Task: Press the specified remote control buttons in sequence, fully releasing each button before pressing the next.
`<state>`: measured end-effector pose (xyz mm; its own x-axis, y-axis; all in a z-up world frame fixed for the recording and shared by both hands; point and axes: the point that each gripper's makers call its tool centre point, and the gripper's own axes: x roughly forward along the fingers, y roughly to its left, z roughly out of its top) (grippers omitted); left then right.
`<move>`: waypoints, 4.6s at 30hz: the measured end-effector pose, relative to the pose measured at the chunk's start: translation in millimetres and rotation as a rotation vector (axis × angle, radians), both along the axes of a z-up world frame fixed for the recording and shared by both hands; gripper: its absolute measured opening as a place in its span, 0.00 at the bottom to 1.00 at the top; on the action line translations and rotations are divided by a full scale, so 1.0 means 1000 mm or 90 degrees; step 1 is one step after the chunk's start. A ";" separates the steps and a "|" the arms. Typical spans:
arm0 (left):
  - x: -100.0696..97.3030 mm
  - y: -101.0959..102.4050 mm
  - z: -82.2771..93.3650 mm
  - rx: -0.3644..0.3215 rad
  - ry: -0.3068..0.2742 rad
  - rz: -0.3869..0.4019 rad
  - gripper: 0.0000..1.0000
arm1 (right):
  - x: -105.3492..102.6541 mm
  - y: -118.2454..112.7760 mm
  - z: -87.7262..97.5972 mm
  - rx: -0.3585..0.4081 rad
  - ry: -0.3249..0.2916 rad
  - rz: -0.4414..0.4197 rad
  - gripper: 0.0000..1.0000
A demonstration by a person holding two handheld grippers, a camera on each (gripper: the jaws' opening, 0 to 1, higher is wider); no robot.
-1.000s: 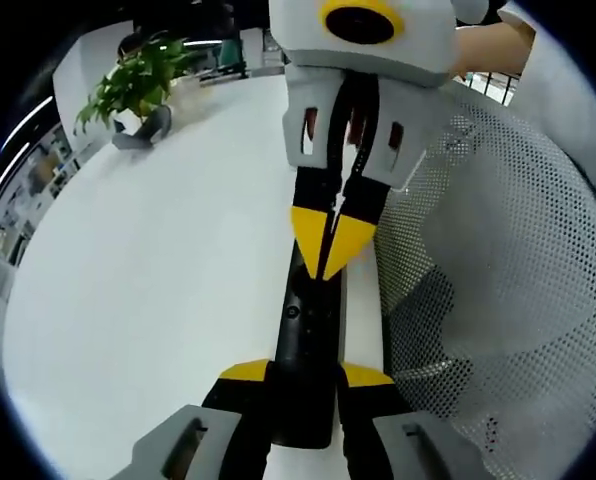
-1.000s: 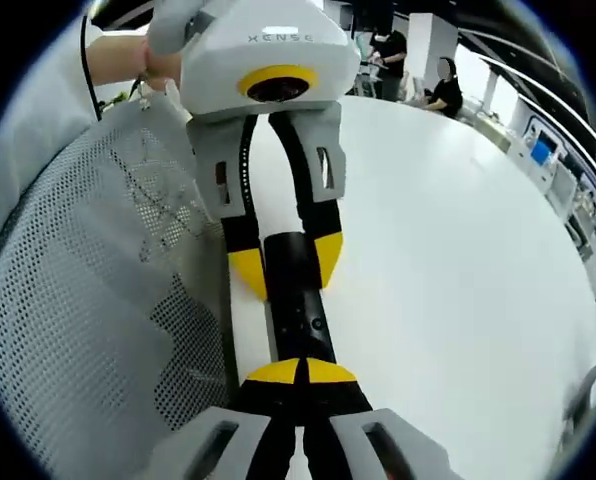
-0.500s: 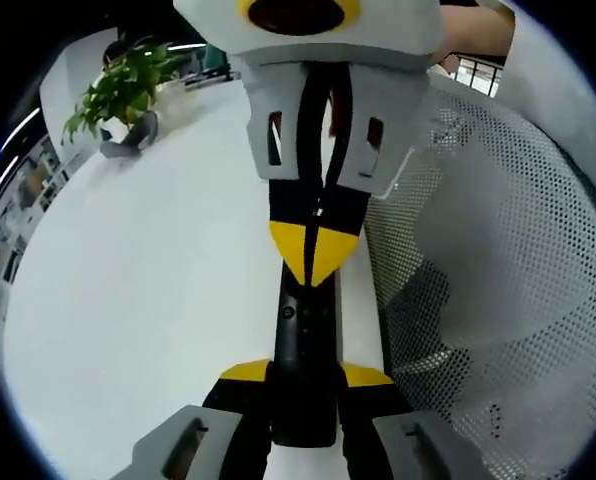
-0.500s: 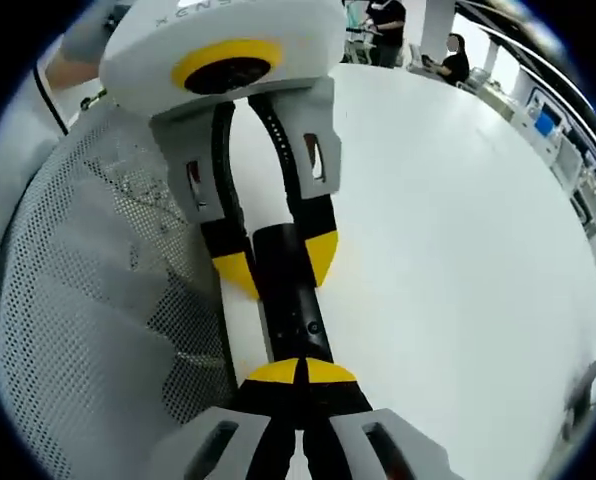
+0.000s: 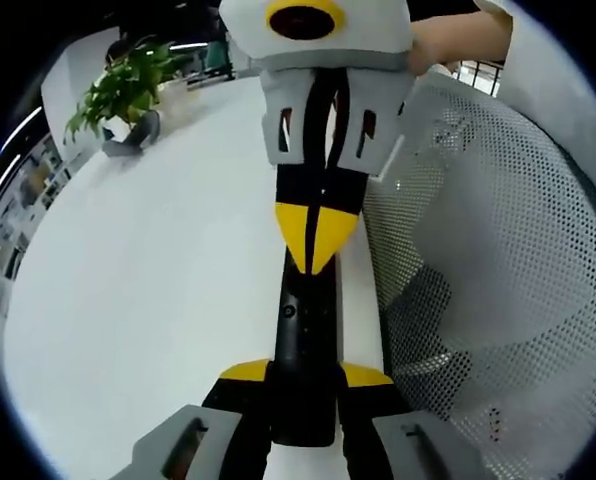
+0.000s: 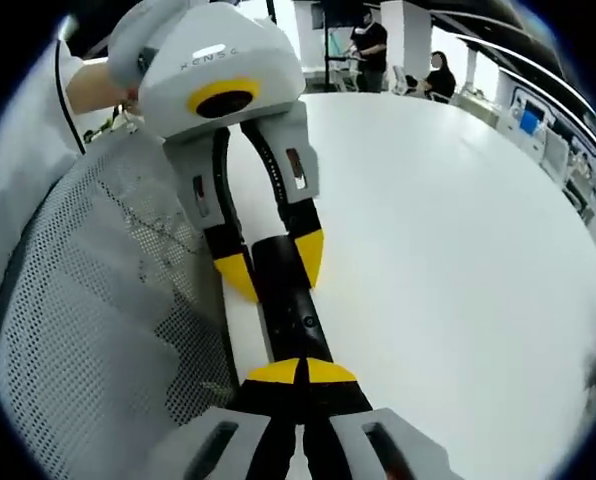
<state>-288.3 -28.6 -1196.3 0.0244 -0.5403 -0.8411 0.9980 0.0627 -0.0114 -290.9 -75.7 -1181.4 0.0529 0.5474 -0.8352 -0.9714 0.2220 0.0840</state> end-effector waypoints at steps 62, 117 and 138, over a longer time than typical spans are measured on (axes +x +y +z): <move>0.000 0.001 0.001 -0.015 0.003 -0.010 0.25 | 0.001 0.019 0.005 0.007 -0.082 0.009 0.00; 0.000 0.000 0.002 -0.031 0.010 0.004 0.25 | -0.015 0.032 -0.004 -0.035 -0.176 0.025 0.00; 0.000 -0.001 0.003 -0.039 0.007 0.003 0.24 | 0.004 0.033 -0.002 -0.072 -0.135 -0.036 0.00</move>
<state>-288.4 -29.2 -1193.6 0.0183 -0.5911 -0.8064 0.9974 0.0666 -0.0261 -286.8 -42.9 -1183.6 0.2615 0.4422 -0.8580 -0.9504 0.2732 -0.1488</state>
